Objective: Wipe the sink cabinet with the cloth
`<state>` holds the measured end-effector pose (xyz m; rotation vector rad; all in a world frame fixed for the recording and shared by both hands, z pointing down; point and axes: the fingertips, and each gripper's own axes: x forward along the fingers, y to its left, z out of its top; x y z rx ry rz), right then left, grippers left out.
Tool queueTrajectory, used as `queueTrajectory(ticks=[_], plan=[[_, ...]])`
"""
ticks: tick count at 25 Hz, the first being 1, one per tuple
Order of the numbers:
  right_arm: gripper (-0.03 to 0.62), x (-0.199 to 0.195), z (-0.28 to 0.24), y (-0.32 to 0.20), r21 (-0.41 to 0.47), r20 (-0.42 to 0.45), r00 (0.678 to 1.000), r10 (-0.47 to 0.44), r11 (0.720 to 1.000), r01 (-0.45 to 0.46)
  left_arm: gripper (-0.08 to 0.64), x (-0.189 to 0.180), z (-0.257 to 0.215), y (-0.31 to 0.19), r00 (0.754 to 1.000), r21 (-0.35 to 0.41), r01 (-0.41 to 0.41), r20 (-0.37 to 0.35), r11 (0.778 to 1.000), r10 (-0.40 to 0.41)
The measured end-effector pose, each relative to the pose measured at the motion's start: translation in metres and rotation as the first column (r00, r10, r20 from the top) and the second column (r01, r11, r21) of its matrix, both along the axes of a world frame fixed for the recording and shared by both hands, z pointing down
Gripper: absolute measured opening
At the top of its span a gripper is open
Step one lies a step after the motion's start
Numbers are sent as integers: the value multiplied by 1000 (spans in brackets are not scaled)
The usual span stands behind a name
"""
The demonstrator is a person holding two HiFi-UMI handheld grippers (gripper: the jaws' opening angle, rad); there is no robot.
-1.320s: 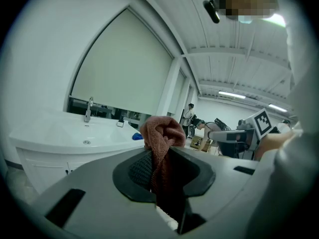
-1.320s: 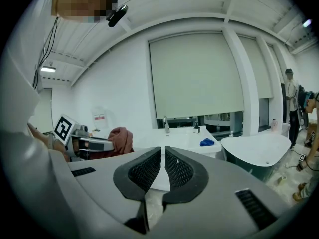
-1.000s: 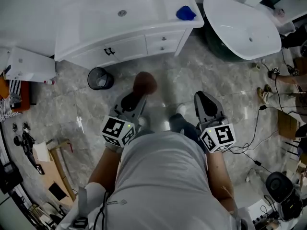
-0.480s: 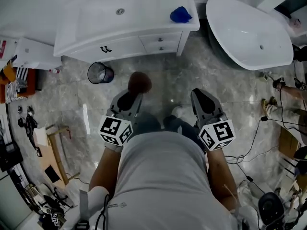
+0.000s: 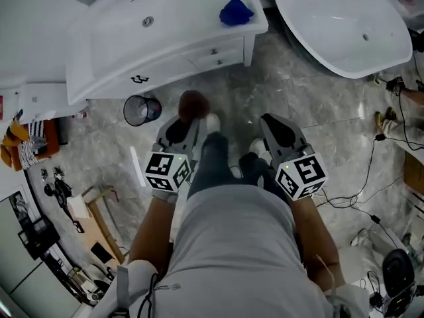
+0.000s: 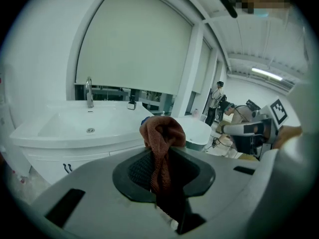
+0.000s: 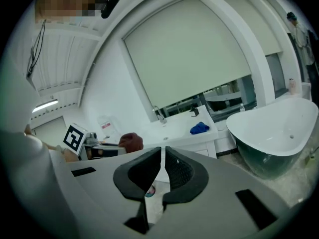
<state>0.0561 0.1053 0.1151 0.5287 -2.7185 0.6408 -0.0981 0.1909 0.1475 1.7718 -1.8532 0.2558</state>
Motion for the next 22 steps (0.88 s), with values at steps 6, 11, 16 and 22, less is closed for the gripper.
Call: queueTrajectory(ticks=[6,11,16,22], plan=[[38,-30,22,-31,-30,-27,994,109,993,-110,77,-36,45,-47,996,-102,-93,1,990,94],[38,-56,57,-52,-51,-58,970,236,970,-239,77,-71,88,-80,985,-196,-158,40,968,168],[38,-76,107,-80,-35,-90,931,354,933,-359,79,-100,131,-106,979,-253,-152,93,955,180],[38,-104,168,-99,-14,-87,875,476,878,-479,81,-139,185,-128,970,-323,-126,158,938,185]])
